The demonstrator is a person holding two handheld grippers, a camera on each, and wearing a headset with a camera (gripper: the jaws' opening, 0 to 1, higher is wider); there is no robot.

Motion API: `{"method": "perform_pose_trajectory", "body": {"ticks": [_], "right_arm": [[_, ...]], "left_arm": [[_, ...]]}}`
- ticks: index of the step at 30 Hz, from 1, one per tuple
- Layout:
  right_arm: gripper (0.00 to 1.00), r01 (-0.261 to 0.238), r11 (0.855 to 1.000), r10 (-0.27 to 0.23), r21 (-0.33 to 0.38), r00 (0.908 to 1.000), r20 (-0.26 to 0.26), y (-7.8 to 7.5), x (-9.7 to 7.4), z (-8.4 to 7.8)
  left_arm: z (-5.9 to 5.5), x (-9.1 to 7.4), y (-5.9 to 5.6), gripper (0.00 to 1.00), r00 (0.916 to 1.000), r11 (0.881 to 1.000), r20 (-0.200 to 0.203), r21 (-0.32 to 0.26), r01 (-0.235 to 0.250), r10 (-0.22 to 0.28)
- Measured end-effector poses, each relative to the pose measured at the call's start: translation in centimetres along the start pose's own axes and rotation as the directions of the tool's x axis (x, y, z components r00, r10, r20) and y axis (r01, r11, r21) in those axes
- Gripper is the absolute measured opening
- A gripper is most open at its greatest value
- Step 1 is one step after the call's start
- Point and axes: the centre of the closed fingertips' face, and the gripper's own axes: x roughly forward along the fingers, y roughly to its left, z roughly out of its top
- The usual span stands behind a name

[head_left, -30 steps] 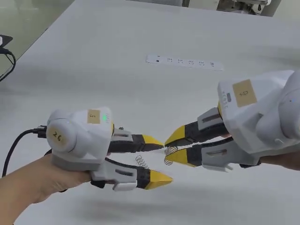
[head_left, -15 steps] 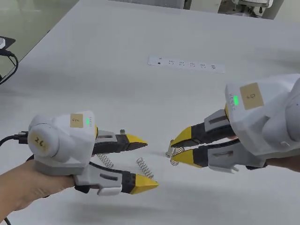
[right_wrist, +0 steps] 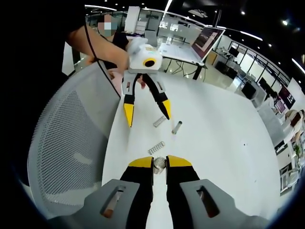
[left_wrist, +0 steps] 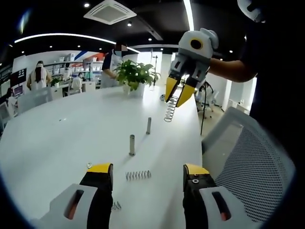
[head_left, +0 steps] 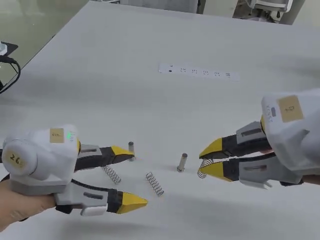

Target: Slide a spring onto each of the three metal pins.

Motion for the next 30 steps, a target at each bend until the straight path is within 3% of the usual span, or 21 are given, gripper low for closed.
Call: {"method": "perform_pose_trajectory", "body": {"ticks": [6,17,30], "right_arm": [[0.06,0.028,0.999,-0.028,0.024,0.9995,-0.013,-0.4,-0.8,-1.2],[0.06,0.099,0.992,-0.096,0.073,0.9943,-0.046,-1.8,-2.9,-3.7],[0.06,0.194,0.968,-0.184,0.159,0.98,-0.075,-4.0,-4.9,-6.8]], "left_arm": [[-0.6,-0.4,0.3,0.55,0.9998,1.0,-0.008,-0.009,-0.019,0.019],[-0.6,-1.0,0.0,0.56,0.9996,0.999,-0.003,-0.032,-0.029,0.029],[-0.7,-1.7,0.1,0.56,0.9989,0.998,0.004,-0.051,-0.047,0.048]]}}
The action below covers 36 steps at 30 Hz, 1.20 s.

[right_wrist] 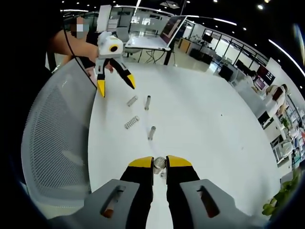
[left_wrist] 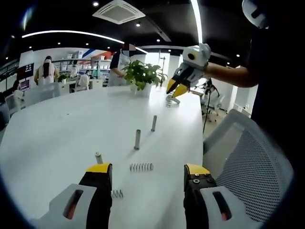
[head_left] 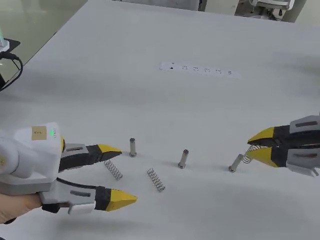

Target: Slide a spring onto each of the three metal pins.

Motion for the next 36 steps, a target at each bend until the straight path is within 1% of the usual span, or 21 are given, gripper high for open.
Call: {"method": "perform_pose_trajectory", "body": {"ticks": [2,6,13,18,26,36], "right_arm": [[0.06,0.01,1.0,-0.01,0.017,0.9999,0.004,-0.3,0.0,-0.3],[0.06,0.016,0.999,-0.016,0.046,0.9998,0.006,-0.4,0.2,-0.9],[0.06,0.032,0.998,-0.032,0.062,0.9995,-0.005,-0.7,0.6,-1.9],[0.06,0.047,0.996,-0.046,0.078,0.9989,-0.01,-1.3,0.8,-2.3],[0.06,0.064,0.993,-0.063,0.101,0.998,-0.009,-2.0,1.2,-2.5],[0.06,0.063,0.992,-0.062,0.11,0.9979,-0.017,-2.7,2.0,-2.5]], "left_arm": [[0.0,-0.1,0.0,0.56,1.0,1.0,0.001,-0.001,-0.002,0.002],[0.1,-0.3,0.0,0.55,0.9999,1.0,0.007,-0.005,-0.009,0.009],[-0.1,-0.5,0.1,0.55,0.9999,1.0,0.006,-0.012,-0.016,0.016],[-0.3,-0.7,0.2,0.55,0.9997,1.0,0.002,-0.014,-0.023,0.023],[-0.6,-1.2,0.4,0.56,0.9993,0.999,-0.002,-0.028,-0.038,0.038],[-1.0,-1.3,0.3,0.59,0.9992,0.998,-0.005,-0.045,-0.039,0.039]]}}
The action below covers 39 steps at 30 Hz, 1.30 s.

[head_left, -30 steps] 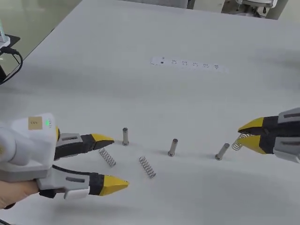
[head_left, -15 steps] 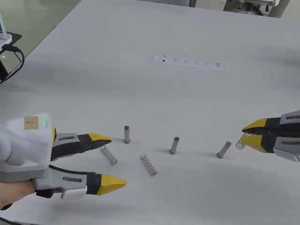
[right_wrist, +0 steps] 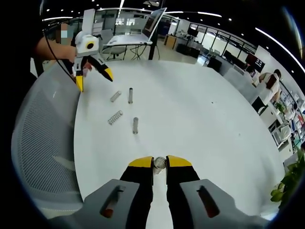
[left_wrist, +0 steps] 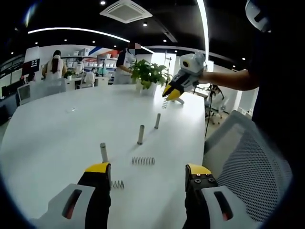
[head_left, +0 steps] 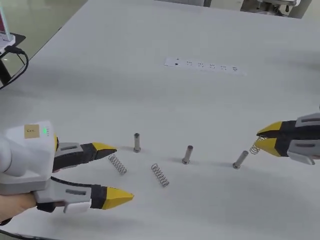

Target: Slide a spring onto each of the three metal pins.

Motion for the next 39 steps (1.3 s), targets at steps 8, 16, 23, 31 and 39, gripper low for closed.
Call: {"method": "perform_pose_trajectory", "body": {"ticks": [8,16,23,31,39], "right_arm": [[0.06,0.001,1.0,-0.001,0.013,1.0,-0.007,-0.5,0.8,-0.2],[0.06,-0.002,0.999,0.003,0.041,0.9998,-0.018,-0.7,1.3,-0.9],[0.06,0.001,0.998,0.0,0.062,0.9999,-0.01,-0.9,1.4,-1.0],[0.06,-0.008,0.998,0.008,0.058,0.9999,-0.012,-0.7,1.6,-0.7],[0.06,-0.007,0.999,0.008,0.046,0.9998,-0.018,-0.7,1.7,-0.8]], "left_arm": [[-0.1,-0.2,0.1,0.59,1.0,1.0,-0.001,-0.004,-0.006,0.006],[0.2,-0.4,0.2,0.61,0.9999,1.0,0.014,-0.018,-0.009,0.009],[0.1,-0.5,0.3,0.61,0.9999,1.0,0.008,-0.019,-0.013,0.013],[0.3,-0.6,0.3,0.63,0.9999,1.0,0.008,-0.019,-0.013,0.013],[0.1,-0.8,0.4,0.67,0.9998,0.999,0.005,-0.025,-0.02,0.02]]}}
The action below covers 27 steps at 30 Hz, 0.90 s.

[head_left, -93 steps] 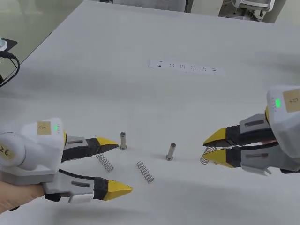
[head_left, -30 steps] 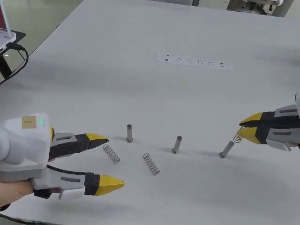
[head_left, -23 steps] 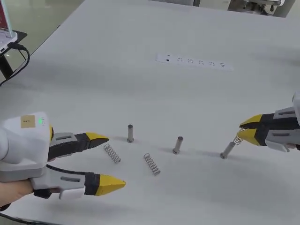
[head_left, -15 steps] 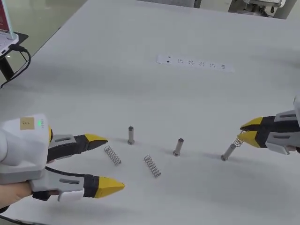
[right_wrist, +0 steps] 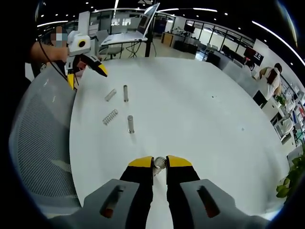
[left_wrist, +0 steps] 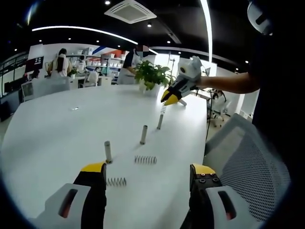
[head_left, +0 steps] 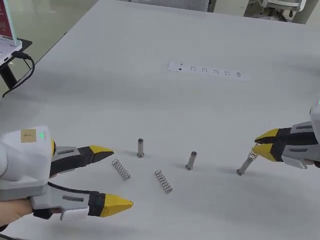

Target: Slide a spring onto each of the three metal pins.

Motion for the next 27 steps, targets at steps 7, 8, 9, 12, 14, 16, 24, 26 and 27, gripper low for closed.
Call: {"method": "perform_pose_trajectory", "body": {"ticks": [7,8,9,12,14,16,24,26,27], "right_arm": [[0.07,-0.006,1.0,0.006,0.002,1.0,-0.006,0.2,0.1,-0.1],[0.07,-0.006,1.0,0.006,0.002,1.0,-0.008,0.2,0.1,-0.2],[0.07,-0.005,1.0,0.005,-0.002,1.0,-0.007,0.2,0.2,-0.2],[0.07,-0.006,1.0,0.006,-0.005,0.9999,-0.012,0.2,0.3,-0.4],[0.07,-0.011,1.0,0.011,0.001,0.9998,-0.017,0.3,0.4,-0.5],[0.07,-0.008,1.0,0.008,-0.005,0.9998,-0.016,0.2,0.4,-0.5],[0.07,-0.009,1.0,0.009,0.001,0.9997,-0.023,0.2,1.0,-1.0],[0.07,-0.017,1.0,0.017,0.009,0.9994,-0.029,0.3,1.2,-1.2],[0.07,-0.011,1.0,0.012,0.005,0.9996,-0.027,0.3,1.3,-1.3]], "left_arm": [[-0.2,-0.2,0.2,0.7,0.9999,1.0,0.0,-0.003,-0.011,0.011],[-0.2,-0.2,0.2,0.7,0.9999,1.0,-0.001,-0.004,-0.011,0.011],[-0.2,-0.2,0.3,0.7,0.9999,1.0,0.0,-0.004,-0.012,0.012],[-0.2,-0.3,0.3,0.71,0.9999,1.0,0.002,-0.004,-0.016,0.016],[-0.2,-0.3,0.4,0.71,0.9999,1.0,0.006,-0.008,-0.016,0.016],[-0.2,-0.3,0.4,0.7,0.9998,1.0,0.009,-0.009,-0.019,0.019],[-0.2,-0.7,0.7,0.7,0.9995,1.0,0.012,-0.014,-0.028,0.028],[-0.2,-0.7,0.8,0.7,0.9994,0.999,0.014,-0.016,-0.032,0.032],[-0.2,-0.8,0.8,0.7,0.9993,0.999,0.017,-0.018,-0.033,0.034]]}}
